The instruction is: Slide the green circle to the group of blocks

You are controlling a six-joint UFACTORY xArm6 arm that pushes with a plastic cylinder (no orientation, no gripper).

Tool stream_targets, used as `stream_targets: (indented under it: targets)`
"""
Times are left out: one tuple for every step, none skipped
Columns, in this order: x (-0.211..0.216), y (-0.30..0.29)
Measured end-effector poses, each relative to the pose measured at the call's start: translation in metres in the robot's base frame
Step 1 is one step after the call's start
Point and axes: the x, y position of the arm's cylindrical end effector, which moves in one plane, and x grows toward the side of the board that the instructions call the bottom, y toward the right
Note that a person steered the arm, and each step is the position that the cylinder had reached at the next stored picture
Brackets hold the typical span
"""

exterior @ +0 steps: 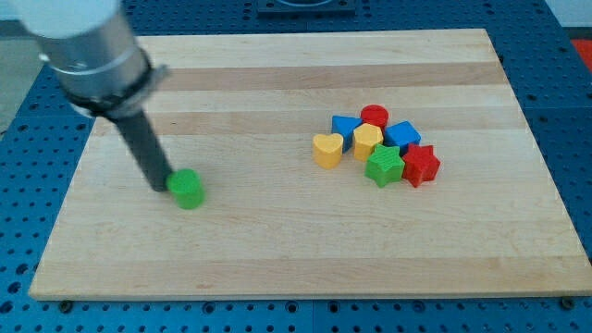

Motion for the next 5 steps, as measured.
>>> stream_targets:
  targets:
    - [0.026,0.011]
    - [0.055,-0.027]
    - [0.057,0.035]
    - [0.056,0.082]
    - [0.056,0.034]
